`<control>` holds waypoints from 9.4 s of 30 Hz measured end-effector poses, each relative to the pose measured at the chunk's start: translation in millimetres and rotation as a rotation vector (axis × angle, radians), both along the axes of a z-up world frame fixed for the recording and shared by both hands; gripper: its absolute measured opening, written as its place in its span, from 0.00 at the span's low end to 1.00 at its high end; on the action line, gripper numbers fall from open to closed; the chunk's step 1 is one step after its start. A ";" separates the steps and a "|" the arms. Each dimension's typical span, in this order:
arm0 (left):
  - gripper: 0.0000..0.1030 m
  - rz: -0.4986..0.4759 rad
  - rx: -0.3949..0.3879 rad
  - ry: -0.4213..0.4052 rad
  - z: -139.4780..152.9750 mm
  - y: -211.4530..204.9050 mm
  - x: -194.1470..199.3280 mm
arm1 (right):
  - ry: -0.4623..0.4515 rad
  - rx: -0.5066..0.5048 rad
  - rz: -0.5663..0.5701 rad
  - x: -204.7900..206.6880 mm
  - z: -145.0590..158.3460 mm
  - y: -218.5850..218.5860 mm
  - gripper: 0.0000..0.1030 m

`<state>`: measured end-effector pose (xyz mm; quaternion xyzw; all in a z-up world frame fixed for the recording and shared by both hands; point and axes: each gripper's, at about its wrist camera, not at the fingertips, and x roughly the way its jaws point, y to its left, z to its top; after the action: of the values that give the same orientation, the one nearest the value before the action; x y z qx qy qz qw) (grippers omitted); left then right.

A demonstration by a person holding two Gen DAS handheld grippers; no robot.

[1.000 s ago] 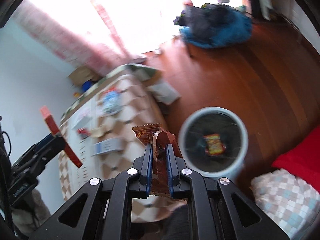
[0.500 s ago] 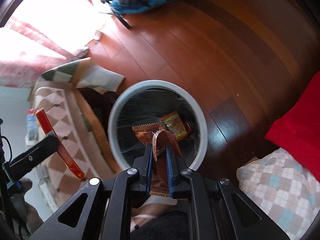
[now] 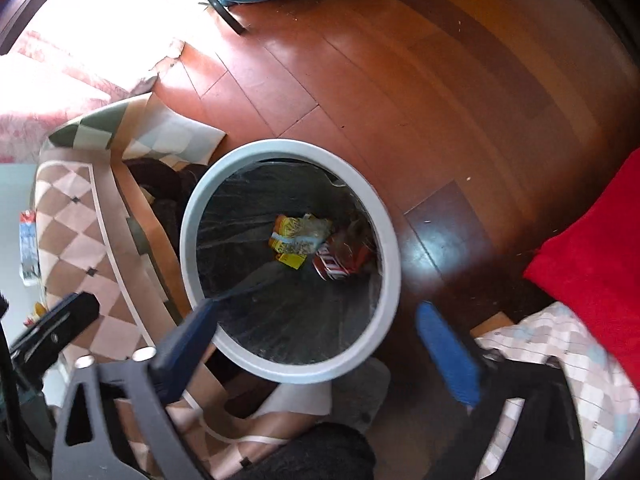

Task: Collect trash
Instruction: 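Open both tools to drop the yellow box and brown wrapper into the bin, then grasp the white-blue box with left tool while right tool grasps the Pure Milk carton, then carry the white-blue box and milk carton over the white bin with both tools, then open both tools to drop the box and milk carton into the bin, then grasp the red wrapper with left tool while right tool grasps the bread crust, then carry the red wrapper and bread crust over the bin with both tools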

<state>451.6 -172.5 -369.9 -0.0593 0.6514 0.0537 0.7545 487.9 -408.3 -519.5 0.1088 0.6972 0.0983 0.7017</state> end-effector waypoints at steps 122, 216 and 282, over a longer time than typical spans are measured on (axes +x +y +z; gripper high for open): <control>0.29 -0.005 0.071 -0.470 205.0 31.5 -105.4 | -0.545 0.179 0.106 -113.9 276.2 56.6 0.54; 0.96 0.543 0.224 -0.179 131.9 271.7 -189.0 | -0.282 0.174 0.278 -90.6 237.3 242.8 1.00; 0.03 0.163 0.146 -0.501 211.4 125.6 -159.1 | -0.511 0.087 0.301 -111.3 293.3 186.7 0.07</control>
<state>292.5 -47.0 -158.5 -0.0685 0.4320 0.1447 0.8875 376.6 -221.7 -226.2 0.0061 0.5012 0.2553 0.8268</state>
